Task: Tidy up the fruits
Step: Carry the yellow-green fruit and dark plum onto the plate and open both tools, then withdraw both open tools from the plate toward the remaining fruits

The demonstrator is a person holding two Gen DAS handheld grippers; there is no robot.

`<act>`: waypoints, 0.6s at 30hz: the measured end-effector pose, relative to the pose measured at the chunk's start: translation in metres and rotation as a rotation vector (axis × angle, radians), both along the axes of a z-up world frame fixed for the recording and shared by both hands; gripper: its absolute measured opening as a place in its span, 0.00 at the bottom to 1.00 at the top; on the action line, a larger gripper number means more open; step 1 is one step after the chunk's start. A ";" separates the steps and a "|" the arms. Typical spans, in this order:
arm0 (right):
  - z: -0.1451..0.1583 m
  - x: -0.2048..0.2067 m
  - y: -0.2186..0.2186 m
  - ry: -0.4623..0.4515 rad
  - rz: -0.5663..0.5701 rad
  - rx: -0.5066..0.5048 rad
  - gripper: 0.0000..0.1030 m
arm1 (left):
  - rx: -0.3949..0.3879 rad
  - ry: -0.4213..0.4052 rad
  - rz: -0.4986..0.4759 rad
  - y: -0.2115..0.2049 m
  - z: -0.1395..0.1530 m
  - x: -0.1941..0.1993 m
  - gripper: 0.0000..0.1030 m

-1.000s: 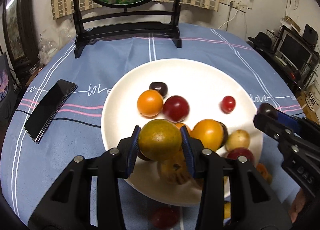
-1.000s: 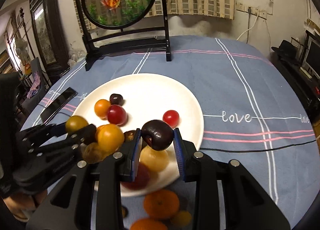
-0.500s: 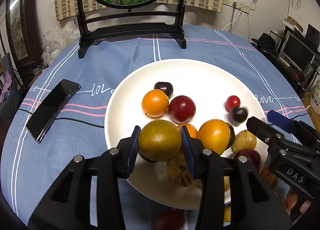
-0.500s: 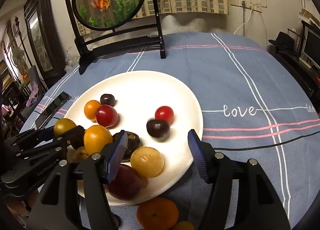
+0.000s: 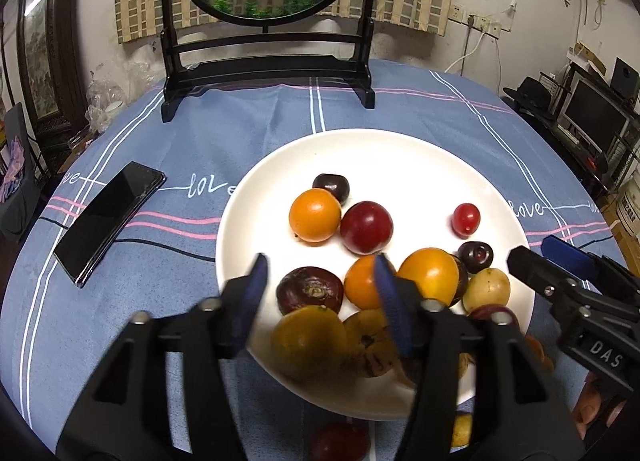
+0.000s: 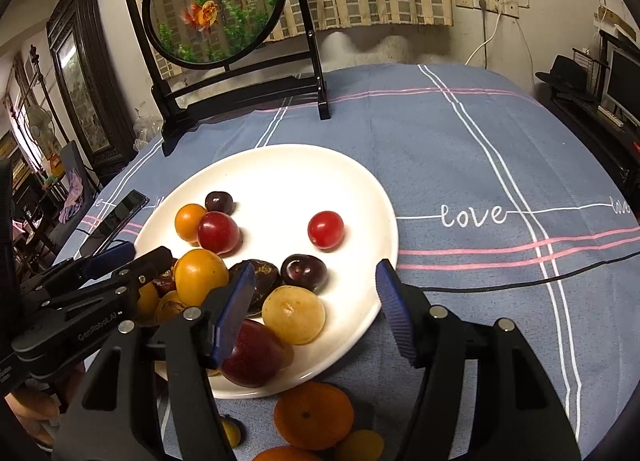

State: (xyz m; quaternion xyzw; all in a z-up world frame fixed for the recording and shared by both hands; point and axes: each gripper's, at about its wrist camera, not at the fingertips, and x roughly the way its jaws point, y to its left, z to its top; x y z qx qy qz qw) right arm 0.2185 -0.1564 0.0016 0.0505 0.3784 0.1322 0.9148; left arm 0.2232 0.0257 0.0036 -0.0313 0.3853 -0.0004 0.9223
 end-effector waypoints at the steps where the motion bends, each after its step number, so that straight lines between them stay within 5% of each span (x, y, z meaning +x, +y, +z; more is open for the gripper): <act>1: 0.000 -0.001 -0.001 0.000 0.000 0.003 0.61 | 0.001 -0.006 0.003 0.001 0.001 -0.001 0.59; 18: 0.002 -0.008 -0.004 0.004 0.004 0.013 0.62 | -0.068 0.009 0.048 0.024 0.002 -0.005 0.84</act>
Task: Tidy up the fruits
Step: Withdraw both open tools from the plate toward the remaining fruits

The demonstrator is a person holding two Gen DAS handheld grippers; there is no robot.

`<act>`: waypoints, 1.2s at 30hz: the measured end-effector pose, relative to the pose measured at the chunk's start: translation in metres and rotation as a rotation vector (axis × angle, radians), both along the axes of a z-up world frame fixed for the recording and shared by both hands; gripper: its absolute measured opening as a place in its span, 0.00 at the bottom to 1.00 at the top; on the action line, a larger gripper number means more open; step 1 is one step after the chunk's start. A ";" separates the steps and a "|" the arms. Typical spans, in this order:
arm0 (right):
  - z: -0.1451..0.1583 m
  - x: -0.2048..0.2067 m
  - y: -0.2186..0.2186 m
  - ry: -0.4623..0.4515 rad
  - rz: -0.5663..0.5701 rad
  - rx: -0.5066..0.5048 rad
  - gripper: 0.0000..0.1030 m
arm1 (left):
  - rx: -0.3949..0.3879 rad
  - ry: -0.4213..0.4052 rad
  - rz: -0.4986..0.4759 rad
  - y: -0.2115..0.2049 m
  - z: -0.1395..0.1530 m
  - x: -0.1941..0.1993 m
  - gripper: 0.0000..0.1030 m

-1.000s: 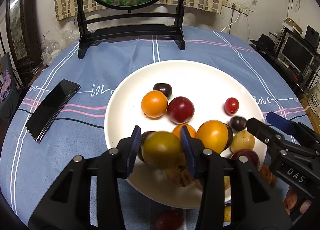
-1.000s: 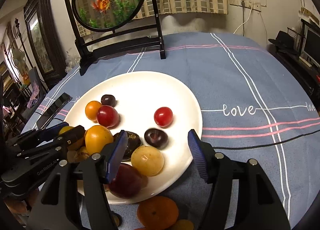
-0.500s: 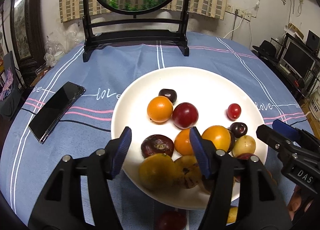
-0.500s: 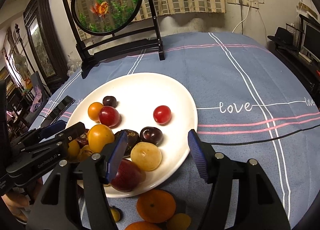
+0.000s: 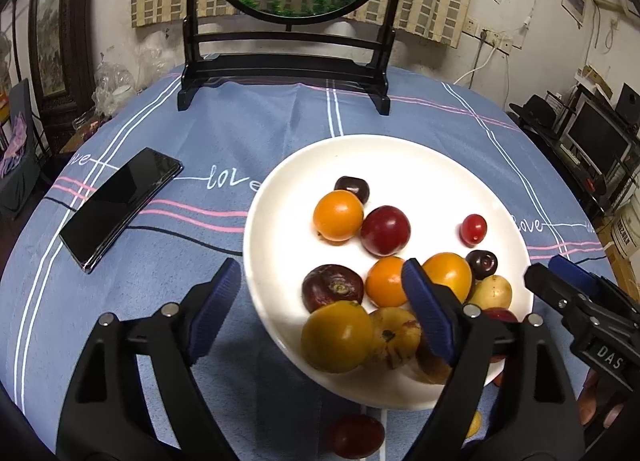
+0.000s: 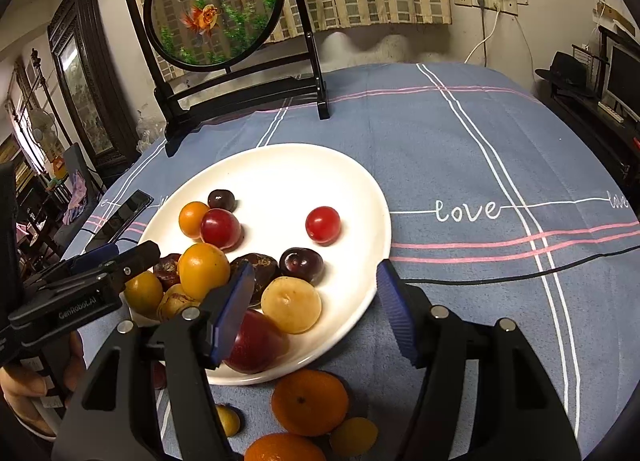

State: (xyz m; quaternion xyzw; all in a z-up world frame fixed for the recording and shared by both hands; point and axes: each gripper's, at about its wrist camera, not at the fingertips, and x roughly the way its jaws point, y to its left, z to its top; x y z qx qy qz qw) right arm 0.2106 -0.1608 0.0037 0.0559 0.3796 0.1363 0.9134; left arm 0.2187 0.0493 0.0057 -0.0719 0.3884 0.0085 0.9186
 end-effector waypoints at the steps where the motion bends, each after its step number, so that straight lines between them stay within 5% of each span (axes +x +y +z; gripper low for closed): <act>1: 0.000 -0.001 -0.001 -0.001 0.000 0.000 0.62 | -0.007 0.004 0.005 0.002 -0.001 0.000 0.85; 19: -0.009 -0.028 -0.032 0.030 -0.016 0.022 0.63 | -0.003 0.035 0.000 0.003 -0.012 -0.017 0.85; 29: -0.014 -0.030 -0.038 0.048 -0.025 0.020 0.63 | 0.093 -0.010 -0.029 -0.009 -0.010 -0.065 0.89; 36: -0.013 -0.032 -0.043 0.045 -0.032 0.026 0.63 | 0.088 0.058 -0.095 -0.025 -0.018 -0.080 0.89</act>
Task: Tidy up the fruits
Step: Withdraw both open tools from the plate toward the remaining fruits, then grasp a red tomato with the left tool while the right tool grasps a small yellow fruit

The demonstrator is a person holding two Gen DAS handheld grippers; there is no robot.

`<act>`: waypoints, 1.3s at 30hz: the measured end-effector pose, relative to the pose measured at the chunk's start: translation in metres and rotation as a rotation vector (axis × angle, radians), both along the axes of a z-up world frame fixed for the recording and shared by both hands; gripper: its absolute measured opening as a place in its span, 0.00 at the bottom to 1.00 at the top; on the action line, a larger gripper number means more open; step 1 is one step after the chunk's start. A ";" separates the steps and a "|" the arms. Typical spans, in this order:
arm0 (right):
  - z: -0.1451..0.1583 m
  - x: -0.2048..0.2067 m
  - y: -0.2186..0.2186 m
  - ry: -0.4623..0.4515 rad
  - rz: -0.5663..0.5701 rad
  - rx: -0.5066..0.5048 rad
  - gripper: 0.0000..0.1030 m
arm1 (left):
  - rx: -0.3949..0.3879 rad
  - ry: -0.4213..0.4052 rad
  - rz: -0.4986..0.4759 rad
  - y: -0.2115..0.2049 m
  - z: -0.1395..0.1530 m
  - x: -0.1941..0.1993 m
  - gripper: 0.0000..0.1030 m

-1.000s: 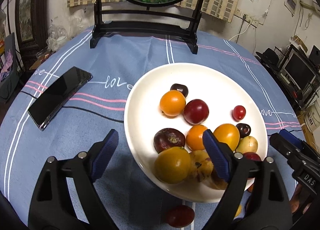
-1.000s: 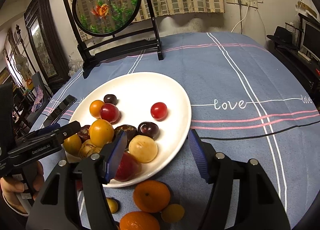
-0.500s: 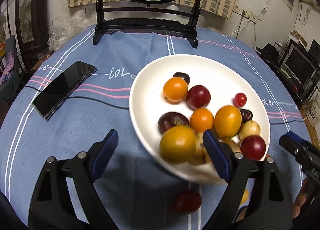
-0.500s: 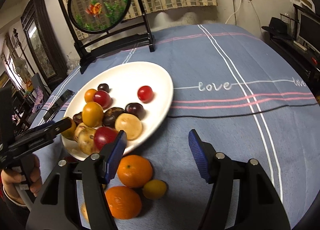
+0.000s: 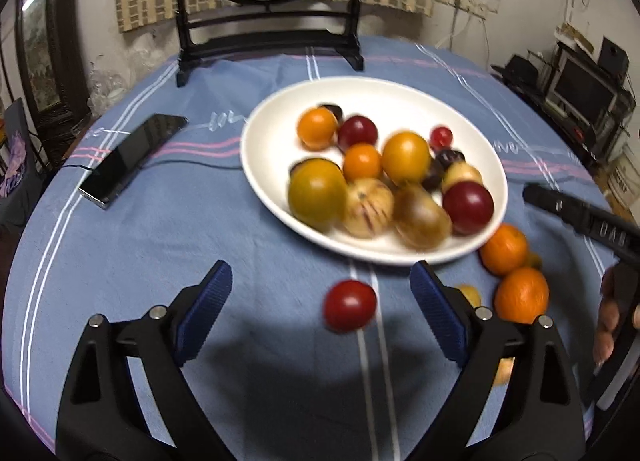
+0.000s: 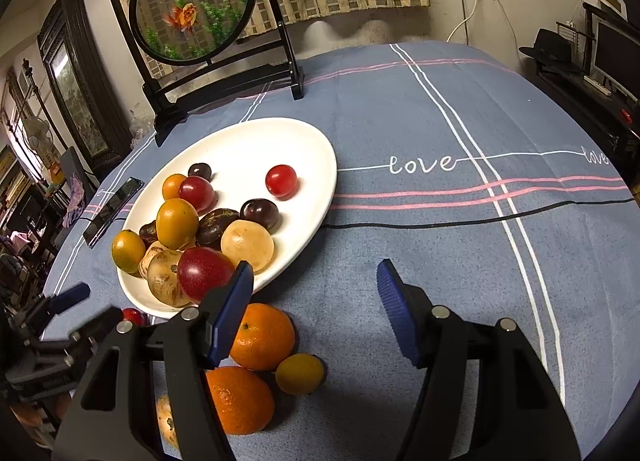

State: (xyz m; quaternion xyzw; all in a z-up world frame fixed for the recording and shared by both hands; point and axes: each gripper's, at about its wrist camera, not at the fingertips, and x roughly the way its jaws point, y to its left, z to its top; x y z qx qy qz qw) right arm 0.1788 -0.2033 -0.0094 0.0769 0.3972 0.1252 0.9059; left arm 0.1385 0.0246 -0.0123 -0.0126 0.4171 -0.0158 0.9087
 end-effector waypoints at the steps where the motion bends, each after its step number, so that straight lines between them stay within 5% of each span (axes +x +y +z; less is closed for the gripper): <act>1: 0.001 -0.002 -0.001 -0.010 0.000 0.002 0.63 | 0.006 0.008 -0.007 -0.002 -0.002 -0.001 0.89; 17: 0.001 -0.015 -0.022 -0.040 -0.018 0.030 0.63 | -0.003 0.108 -0.038 -0.011 -0.031 0.010 0.71; 21: -0.003 -0.015 -0.021 -0.028 -0.009 0.022 0.63 | -0.004 0.094 -0.037 -0.011 -0.029 0.009 0.44; 26: -0.009 -0.016 -0.024 0.036 0.000 0.028 0.63 | -0.009 0.090 -0.055 -0.011 -0.027 0.007 0.31; 39: -0.015 -0.047 -0.018 0.071 0.114 -0.224 0.63 | -0.019 0.090 -0.059 -0.011 -0.028 0.007 0.31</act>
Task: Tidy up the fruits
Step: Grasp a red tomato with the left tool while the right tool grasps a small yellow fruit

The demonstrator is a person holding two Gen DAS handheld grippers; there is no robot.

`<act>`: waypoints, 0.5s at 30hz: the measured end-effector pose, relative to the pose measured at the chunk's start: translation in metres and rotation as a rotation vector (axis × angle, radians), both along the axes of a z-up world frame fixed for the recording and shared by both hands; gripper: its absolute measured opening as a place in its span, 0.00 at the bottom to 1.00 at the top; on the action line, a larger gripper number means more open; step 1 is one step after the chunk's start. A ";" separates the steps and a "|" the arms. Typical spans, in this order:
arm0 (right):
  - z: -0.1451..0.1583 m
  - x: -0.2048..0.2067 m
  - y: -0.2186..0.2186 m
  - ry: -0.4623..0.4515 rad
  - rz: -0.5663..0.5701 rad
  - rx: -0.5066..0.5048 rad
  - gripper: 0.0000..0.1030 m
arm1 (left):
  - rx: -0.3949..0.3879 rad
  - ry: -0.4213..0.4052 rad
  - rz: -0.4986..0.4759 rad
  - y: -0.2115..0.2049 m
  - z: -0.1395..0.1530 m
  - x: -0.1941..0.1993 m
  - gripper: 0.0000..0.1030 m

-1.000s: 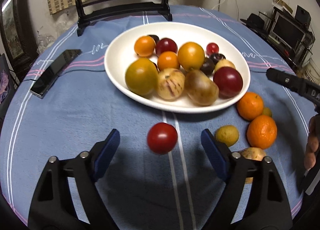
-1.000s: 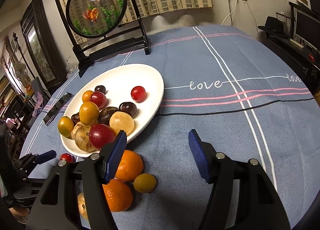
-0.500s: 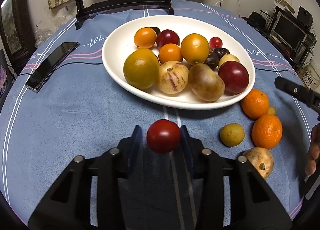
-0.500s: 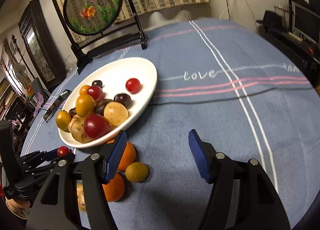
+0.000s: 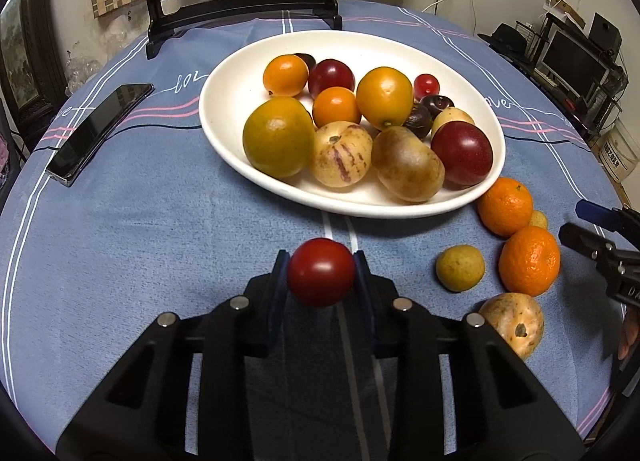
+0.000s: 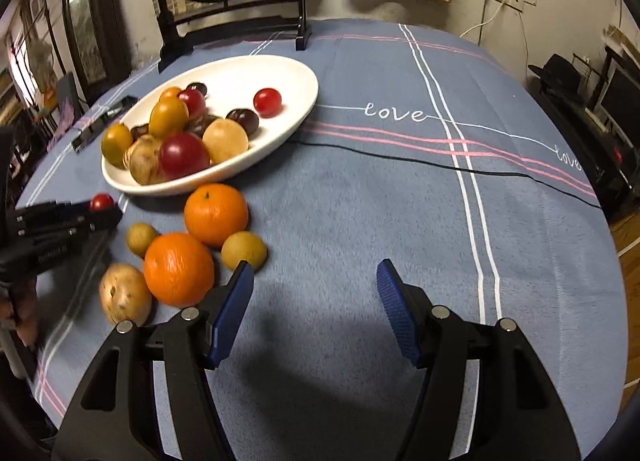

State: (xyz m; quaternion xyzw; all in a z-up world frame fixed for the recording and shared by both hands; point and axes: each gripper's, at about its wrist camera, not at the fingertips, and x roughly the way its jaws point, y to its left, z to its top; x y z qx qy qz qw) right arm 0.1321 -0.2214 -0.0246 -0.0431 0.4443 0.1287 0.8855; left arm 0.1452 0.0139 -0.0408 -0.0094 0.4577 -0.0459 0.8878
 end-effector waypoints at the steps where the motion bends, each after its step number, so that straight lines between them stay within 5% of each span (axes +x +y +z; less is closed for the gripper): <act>1: -0.001 -0.001 0.001 0.002 0.004 -0.001 0.63 | 0.000 0.000 0.000 0.000 0.000 0.000 0.32; 10: -0.011 0.005 0.025 0.033 0.084 -0.059 0.63 | 0.005 0.001 -0.002 -0.001 -0.001 0.001 0.33; 15: -0.010 0.013 0.037 0.029 0.130 -0.074 0.44 | -0.015 0.007 -0.036 -0.005 -0.002 0.002 0.51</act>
